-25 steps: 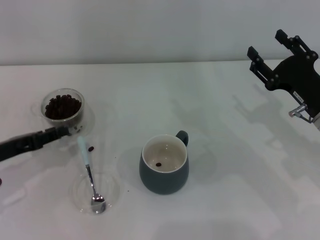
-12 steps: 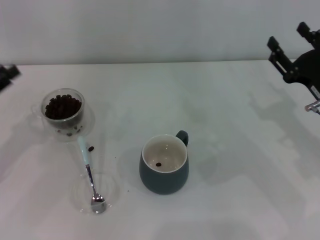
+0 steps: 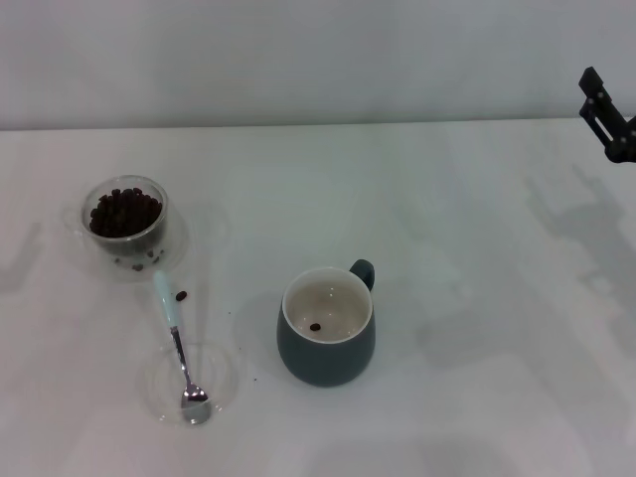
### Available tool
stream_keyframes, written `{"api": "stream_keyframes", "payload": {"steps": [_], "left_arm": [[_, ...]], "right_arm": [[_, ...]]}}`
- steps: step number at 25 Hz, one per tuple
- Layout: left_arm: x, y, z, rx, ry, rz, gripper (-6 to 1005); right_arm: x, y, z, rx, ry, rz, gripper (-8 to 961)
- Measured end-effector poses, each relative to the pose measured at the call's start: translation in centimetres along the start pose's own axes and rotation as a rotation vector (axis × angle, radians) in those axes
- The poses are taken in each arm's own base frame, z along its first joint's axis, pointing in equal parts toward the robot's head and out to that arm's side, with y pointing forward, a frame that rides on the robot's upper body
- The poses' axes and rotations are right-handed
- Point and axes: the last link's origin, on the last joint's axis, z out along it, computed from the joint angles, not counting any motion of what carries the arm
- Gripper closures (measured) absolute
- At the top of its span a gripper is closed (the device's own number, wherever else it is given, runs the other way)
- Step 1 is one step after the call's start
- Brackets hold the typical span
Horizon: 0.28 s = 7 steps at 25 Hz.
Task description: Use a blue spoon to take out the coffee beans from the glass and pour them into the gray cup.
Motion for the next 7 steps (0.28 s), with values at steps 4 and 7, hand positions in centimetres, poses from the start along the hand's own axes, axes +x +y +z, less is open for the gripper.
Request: {"api": "stream_keyframes", "payload": {"steps": [4, 7], "left_arm": [[-0.8, -0.1, -0.6, 0.056, 0.047, 0.033, 336], [-1.4, 0.1, -0.4, 0.068, 0.052, 0.038, 336]], "right_arm": [[-0.1, -0.4, 0.0, 0.001, -0.001, -0.011, 214], [-0.2, -0.7, 0.1, 0.0, -0.004, -0.019, 214]]}}
